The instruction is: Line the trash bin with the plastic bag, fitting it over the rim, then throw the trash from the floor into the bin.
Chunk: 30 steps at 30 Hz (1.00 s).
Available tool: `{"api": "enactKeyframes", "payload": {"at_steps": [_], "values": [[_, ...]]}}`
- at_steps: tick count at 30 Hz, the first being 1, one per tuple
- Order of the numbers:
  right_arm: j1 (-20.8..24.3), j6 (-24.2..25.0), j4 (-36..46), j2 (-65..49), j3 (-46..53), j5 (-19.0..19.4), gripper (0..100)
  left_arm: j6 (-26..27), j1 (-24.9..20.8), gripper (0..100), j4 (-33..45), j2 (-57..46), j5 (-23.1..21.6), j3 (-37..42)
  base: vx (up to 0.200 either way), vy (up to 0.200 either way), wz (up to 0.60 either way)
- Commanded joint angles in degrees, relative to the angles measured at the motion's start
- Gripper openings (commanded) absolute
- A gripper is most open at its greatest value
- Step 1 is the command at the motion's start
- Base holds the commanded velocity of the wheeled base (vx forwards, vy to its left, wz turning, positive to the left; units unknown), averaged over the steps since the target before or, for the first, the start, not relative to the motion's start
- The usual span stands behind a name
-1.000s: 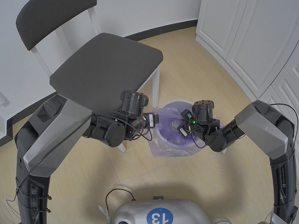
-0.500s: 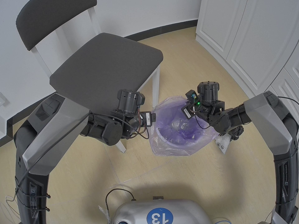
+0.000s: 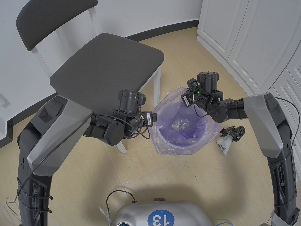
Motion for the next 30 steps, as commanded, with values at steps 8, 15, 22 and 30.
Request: {"api": "enactKeyframes", "payload": {"at_steps": [8,15,22,30], "values": [[0.2,0.3,0.0,3.8,-2.3,0.2,0,-0.1,0.1,100,-0.3,0.8,0.1,-0.7,0.000,0.000,0.00],[0.6,2.0,-8.6,4.0,-2.3,0.3,100,-0.3,-0.4,100,-0.7,0.6,0.5,0.1,0.000,0.000,0.00],[0.6,3.4,-8.1,-2.0,4.3,0.5,100,1.6,-0.8,100,-4.7,0.1,1.5,4.1,0.000,0.000,0.00],[0.8,14.9,0.2,-9.3,11.6,3.4,100,10.3,-0.8,100,-17.4,0.6,3.1,11.2,0.000,0.000,0.00]]}}
